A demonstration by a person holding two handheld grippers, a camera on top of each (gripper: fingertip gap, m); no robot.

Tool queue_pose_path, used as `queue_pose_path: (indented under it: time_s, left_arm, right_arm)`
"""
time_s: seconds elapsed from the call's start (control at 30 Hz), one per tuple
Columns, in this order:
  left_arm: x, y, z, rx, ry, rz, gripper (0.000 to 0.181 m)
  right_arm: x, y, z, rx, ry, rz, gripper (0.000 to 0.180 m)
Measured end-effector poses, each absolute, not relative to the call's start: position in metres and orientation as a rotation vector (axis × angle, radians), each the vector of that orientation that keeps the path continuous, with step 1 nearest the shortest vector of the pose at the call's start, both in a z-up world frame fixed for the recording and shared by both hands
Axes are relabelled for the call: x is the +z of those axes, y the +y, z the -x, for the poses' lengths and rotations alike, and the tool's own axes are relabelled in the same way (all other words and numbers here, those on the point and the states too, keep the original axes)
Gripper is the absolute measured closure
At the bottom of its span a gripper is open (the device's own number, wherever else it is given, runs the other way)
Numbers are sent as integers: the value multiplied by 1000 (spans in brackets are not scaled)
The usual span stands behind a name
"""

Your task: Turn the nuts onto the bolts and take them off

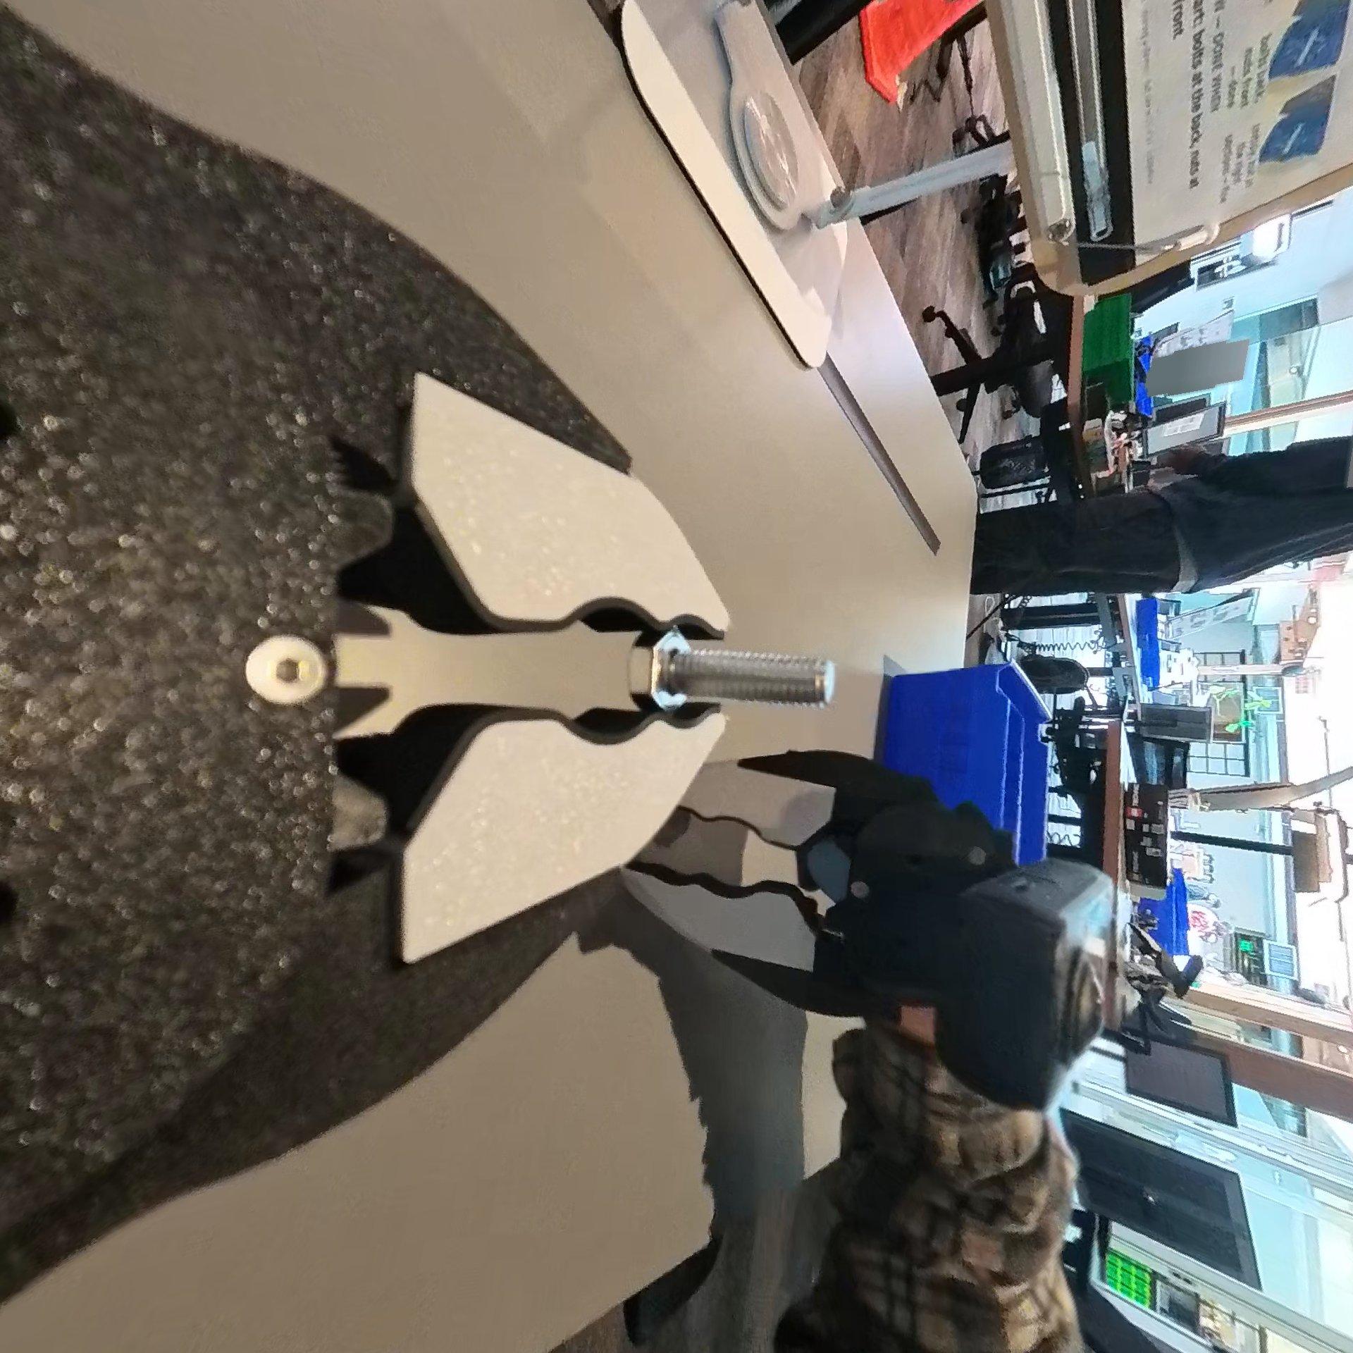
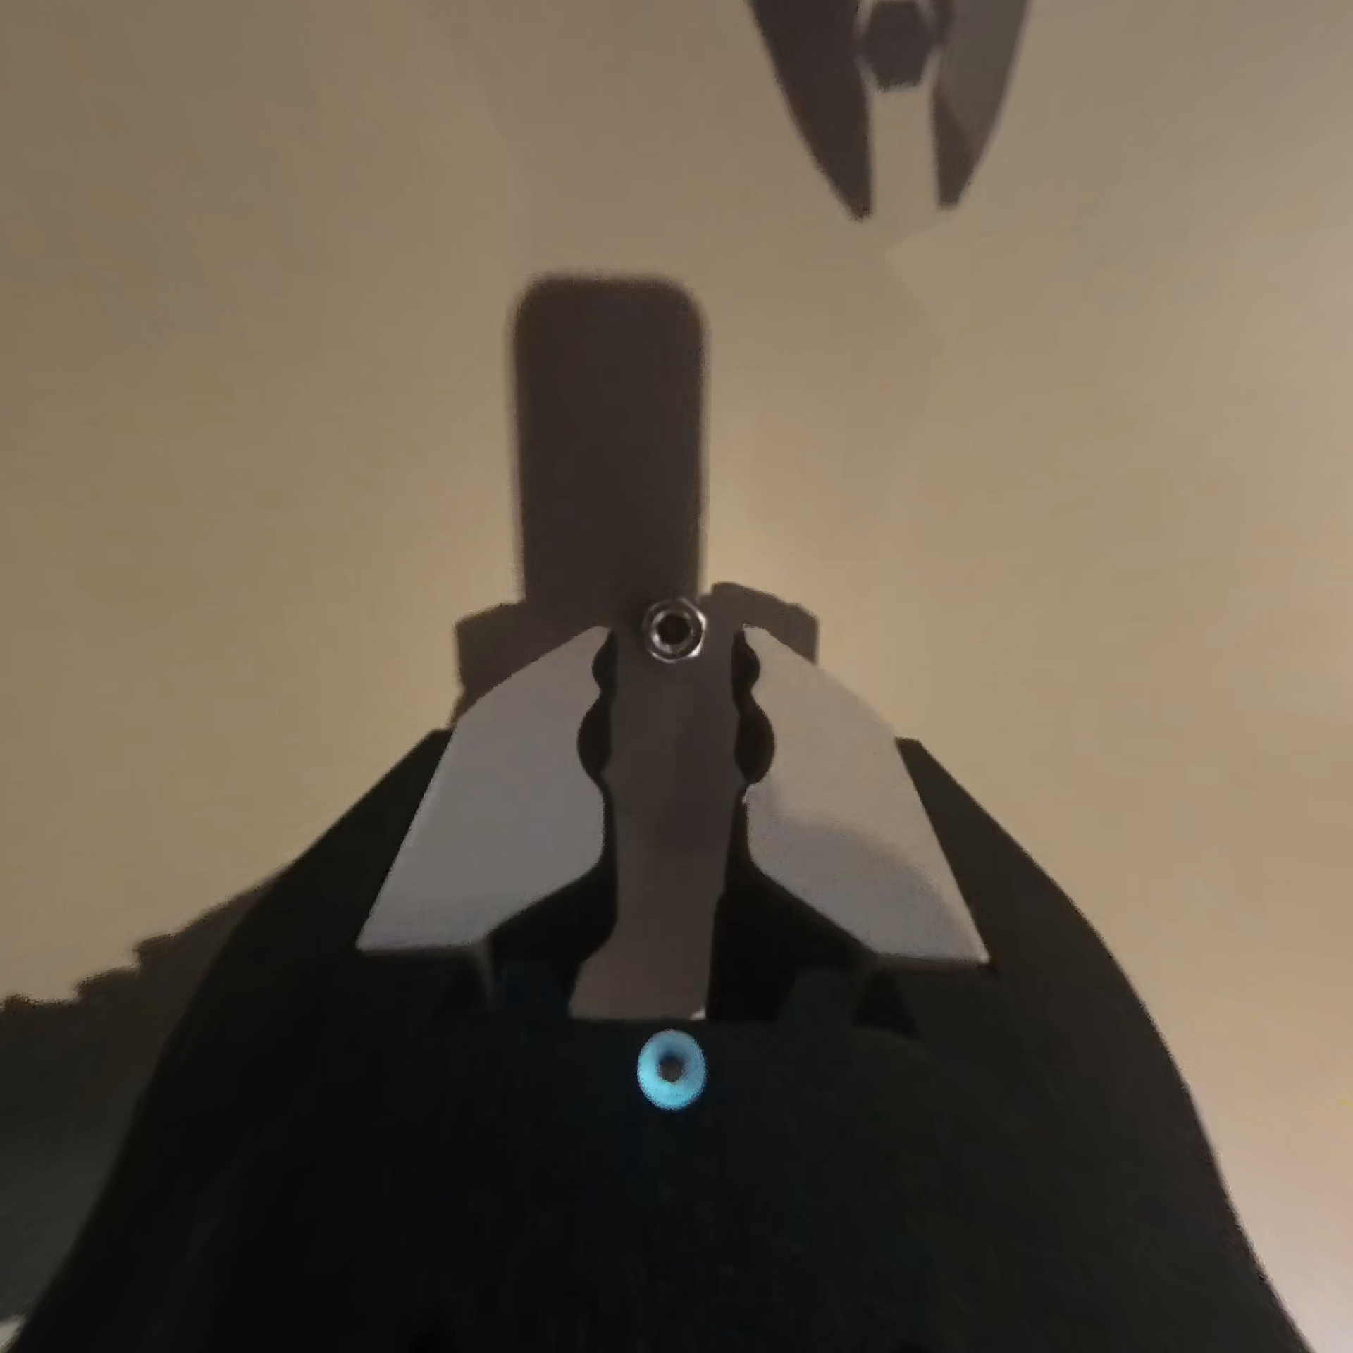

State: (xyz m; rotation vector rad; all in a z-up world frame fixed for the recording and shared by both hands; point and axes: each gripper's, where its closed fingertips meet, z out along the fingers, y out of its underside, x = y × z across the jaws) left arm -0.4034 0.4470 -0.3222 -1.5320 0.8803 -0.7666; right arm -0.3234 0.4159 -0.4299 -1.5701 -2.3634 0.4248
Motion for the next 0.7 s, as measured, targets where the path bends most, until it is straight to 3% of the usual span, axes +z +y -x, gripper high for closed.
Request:
queue_pose_path:
  time_s: [0.47,0.7]
  left_arm:
    - [-327,452,411,-749,882,1545,165]
    - [-327,444,398,-746,939,1514,166]
  right_arm:
    - [-440,419,323,364,-2389,1723,163]
    - [-324,435,349,541,-2109,1631,163]
